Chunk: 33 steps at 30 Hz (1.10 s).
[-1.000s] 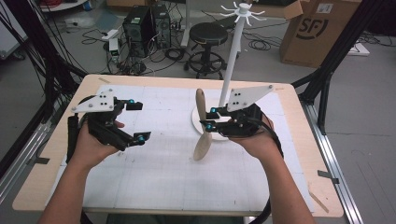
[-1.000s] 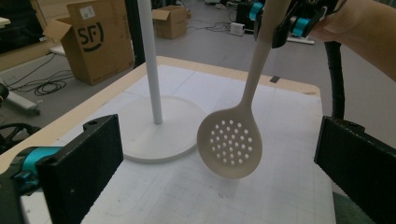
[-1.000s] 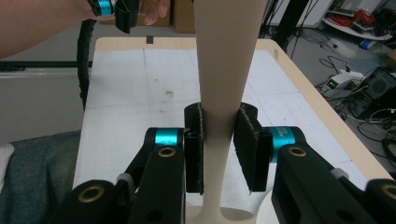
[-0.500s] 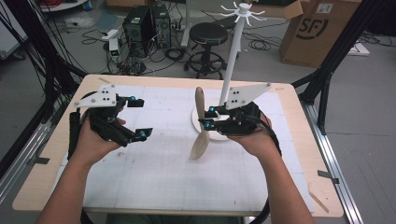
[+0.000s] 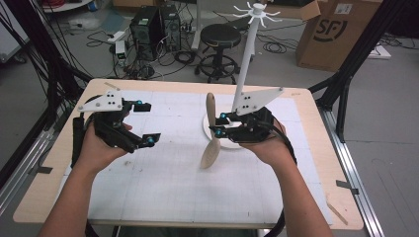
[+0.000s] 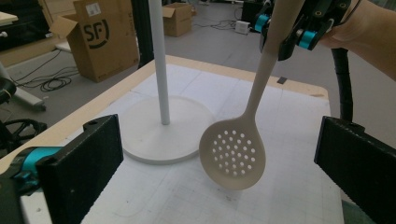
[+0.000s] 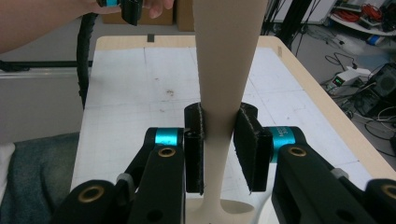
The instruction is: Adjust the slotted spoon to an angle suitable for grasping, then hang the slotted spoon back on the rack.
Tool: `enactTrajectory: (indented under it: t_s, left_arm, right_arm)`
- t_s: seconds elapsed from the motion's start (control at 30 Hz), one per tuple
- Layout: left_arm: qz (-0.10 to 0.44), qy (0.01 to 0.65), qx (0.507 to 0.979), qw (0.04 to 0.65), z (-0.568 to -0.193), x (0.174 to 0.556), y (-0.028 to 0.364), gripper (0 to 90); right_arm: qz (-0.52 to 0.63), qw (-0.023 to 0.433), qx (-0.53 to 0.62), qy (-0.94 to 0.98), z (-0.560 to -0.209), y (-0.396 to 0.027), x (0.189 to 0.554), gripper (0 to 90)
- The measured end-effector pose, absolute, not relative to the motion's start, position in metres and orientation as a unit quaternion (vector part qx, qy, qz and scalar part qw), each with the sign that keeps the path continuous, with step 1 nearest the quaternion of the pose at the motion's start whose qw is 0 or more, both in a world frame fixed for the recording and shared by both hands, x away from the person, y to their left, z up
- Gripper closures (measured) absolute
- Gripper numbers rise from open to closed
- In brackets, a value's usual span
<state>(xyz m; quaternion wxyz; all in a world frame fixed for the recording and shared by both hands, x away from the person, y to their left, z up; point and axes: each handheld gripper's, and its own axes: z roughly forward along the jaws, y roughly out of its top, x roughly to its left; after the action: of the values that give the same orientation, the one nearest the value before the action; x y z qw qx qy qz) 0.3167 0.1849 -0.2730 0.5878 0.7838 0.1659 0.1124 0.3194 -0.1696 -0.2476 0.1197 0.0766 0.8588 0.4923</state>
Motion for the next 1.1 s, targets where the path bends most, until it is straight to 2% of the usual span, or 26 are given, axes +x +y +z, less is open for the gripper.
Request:
enactTrajectory:
  t_s: [0.87,1.0,1.1]
  left_arm:
    - [0.095,0.117,0.773,0.617,-0.246,0.317,0.144,1.9]
    - [0.084,0.093,0.771,0.624,-0.240,0.318,0.133,9.5]
    - [0.080,0.085,0.775,0.621,-0.237,0.320,0.124,11.2]
  right_arm:
    - [0.497,0.111,0.066,0.858,-0.252,-0.158,0.317,74.0]
    - [0.500,0.108,0.062,0.857,-0.252,-0.156,0.316,74.0]
    - [0.500,0.107,0.060,0.857,-0.252,-0.154,0.316,74.0]
